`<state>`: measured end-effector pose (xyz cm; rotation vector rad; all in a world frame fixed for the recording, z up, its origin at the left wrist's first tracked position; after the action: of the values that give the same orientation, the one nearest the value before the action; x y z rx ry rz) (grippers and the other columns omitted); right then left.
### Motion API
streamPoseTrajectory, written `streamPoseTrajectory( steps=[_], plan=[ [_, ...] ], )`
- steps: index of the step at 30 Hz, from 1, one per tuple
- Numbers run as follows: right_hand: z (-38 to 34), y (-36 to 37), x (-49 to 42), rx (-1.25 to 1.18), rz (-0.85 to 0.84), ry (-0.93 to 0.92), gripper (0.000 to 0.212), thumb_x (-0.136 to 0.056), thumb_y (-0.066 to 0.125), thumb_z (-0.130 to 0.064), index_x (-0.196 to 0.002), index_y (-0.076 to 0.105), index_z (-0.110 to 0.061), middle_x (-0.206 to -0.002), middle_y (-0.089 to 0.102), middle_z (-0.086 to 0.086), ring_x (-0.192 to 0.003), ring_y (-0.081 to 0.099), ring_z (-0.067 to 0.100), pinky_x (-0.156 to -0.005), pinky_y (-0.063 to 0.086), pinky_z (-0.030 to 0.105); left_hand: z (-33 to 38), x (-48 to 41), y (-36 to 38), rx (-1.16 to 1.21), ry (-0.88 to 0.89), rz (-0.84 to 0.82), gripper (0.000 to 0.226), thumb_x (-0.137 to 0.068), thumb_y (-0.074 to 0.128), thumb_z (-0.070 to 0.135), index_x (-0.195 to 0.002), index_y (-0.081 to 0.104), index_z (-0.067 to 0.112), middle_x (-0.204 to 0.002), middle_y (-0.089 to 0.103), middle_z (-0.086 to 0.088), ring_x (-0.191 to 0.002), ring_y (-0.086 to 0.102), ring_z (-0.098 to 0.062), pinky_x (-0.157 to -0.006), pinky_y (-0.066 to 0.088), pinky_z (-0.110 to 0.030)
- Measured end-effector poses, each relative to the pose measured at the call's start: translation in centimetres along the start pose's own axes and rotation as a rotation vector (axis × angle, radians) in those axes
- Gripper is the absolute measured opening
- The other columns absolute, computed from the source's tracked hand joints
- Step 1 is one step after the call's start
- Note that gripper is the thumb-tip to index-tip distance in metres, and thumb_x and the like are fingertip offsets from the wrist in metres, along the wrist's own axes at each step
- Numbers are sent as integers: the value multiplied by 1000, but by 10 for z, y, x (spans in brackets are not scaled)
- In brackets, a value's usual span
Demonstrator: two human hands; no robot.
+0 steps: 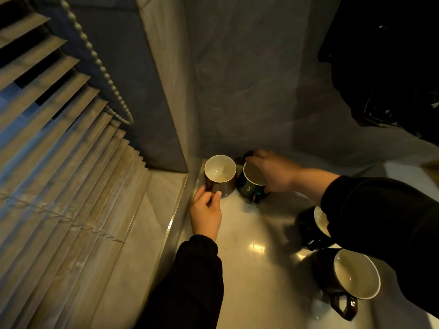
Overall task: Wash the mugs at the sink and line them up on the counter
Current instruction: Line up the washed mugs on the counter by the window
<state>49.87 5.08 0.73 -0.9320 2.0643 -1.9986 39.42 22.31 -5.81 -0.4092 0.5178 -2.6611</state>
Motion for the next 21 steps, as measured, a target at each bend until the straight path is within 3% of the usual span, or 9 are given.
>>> streamPoseTrajectory(
  steps=[16,21],
  plan=[
    [-3,2,-1,36,40,-46,91,-70,72,-11,-148,27,-19,-144,33,6,-132,34,29,-104,39,36,5,-9,2,-2,-14,-26,23,-96,52,21,-101,67,5,-139,50,-1,-123,50,-19,-99,39,-26],
    [-1,-5,17,-4,106,-20,93,-69,78,-12,-148,29,-18,-150,28,7,-135,30,29,-109,32,34,14,7,-5,-11,-21,-17,34,-95,53,22,-129,51,17,-137,50,-1,-125,47,-18,-94,36,-23]
  ],
)
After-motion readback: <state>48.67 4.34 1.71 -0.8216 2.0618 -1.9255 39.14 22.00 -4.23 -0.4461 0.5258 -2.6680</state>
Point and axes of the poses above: each hand's wrist, its own x-axis away from the middle knuckle, its own y-axis out of the palm, z = x × y, the point moved 4 cm from there along -x, towards the middle knuckle
